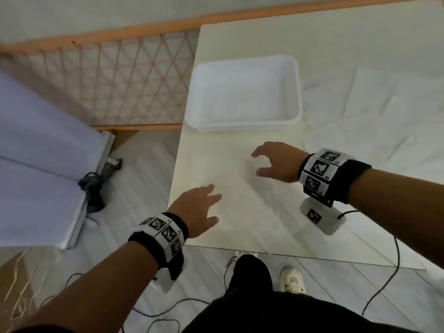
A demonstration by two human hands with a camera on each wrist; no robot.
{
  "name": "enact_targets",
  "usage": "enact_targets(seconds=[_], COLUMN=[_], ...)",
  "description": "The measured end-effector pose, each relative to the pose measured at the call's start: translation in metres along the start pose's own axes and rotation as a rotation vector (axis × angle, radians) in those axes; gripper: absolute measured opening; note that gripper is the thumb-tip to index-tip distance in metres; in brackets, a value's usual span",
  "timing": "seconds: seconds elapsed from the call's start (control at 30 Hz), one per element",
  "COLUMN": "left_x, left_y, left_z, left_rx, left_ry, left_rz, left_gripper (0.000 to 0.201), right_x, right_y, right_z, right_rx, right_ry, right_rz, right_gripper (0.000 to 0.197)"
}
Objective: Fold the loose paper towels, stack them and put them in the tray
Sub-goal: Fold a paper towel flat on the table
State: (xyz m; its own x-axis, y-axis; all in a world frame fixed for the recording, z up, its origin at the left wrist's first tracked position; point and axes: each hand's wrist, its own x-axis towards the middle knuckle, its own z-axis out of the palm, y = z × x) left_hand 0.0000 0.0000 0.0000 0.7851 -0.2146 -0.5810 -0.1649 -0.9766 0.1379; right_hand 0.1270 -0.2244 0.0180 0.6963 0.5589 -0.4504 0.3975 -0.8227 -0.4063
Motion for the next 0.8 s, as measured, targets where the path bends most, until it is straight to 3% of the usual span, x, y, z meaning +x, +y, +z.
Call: enact_targets(seconds=[0.17,0.33,0.63,0.8], left_x=[0.003,0.011,0.016,0.018], left_y=[-0.022,-0.038,-0.045,-0.051], left_z=[0.012,0.014,0.011,0.016], left_rx=[0.001,-0.152,-0.227,-0.287], left_ry=[0.094,0.218,0.384,0.316], left_rz=[0.125,0.208,0.246,0.213], left_gripper=[0.056,0.043,0.006,0.016], right_x=[0.036,0.050,0.056,0.049], right_y=[-0.012,-0.016,-0.010,-0.011], right_z=[0.006,0.009,0.003,-0.002], right_rx=[-0.061,-0.124,0.004,0.033], right_ry=[0.012,0.040,0.074,0.107], right_rz=[0.080,0.164,0.148,0.109], right_gripper=[0.062,0.068,0.023,0.025])
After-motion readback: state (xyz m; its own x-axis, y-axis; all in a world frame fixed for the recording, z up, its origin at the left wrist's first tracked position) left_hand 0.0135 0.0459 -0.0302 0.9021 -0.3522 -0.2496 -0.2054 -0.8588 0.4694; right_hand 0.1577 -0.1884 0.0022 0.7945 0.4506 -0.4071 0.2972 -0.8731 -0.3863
